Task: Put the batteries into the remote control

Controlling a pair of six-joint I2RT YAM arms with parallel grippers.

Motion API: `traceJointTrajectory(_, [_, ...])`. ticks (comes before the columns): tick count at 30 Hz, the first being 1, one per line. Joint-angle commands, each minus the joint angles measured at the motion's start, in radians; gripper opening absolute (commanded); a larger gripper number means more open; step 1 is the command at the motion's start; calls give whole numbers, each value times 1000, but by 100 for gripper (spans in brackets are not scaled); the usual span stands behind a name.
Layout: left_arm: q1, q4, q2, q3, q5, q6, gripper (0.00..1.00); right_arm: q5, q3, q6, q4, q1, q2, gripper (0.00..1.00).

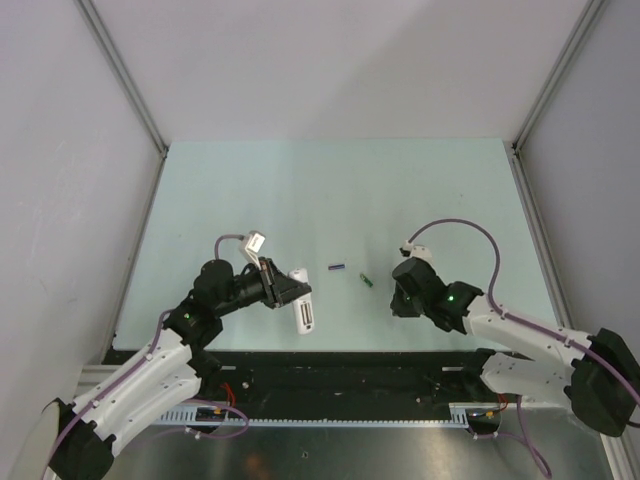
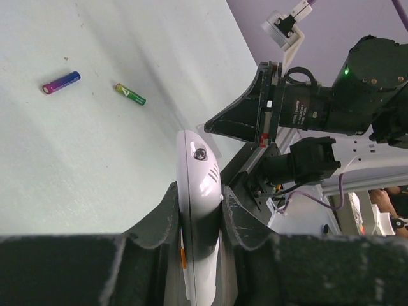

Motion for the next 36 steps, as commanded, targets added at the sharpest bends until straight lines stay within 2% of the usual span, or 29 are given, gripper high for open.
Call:
traceJointTrajectory(1, [-4,51,-5,10,-8,1,0,-119,-67,20,138,-84,-95,0])
traceJointTrajectory(2, [-4,62,-2,4,-9,-2,0,-161,-84,26,252,-149,-120,0])
traceJointTrajectory(4, [-4,74,3,2,-3,-13,0,-289,-138,56,383,-205,-115,0])
traceJointTrajectory(8, [-5,85,-16,4,4,-19,0,-356,-142,49,618,-302,-20,0])
traceJointTrajectory(12, [-5,85,-48,10,-2,-11,0,-477,-144,37,734,-444,154,0])
traceJointTrajectory(16, [-5,90,-47,8,-2,-5,0,-531,-147,15,854,-515,262,0])
traceJointTrajectory(22, [-5,97,-37,1,4,-2,0,-571,-139,12,888,-599,359,1])
traceJointTrajectory(27, [-5,96,-43,5,3,0,0,-502,-139,-18,793,-596,342,21])
traceJointTrajectory(28, [-5,96,-42,4,3,3,0,-496,-139,-24,764,-595,339,28])
traceJointTrajectory(30, [-7,97,-37,4,6,3,0,-473,-139,-34,742,-586,323,34])
traceJointTrajectory(31, [-5,99,-37,2,6,1,0,-463,-139,-40,723,-583,316,41])
traceJointTrajectory(36, [-7,99,-42,-5,11,0,0,-411,-139,-35,661,-561,222,55])
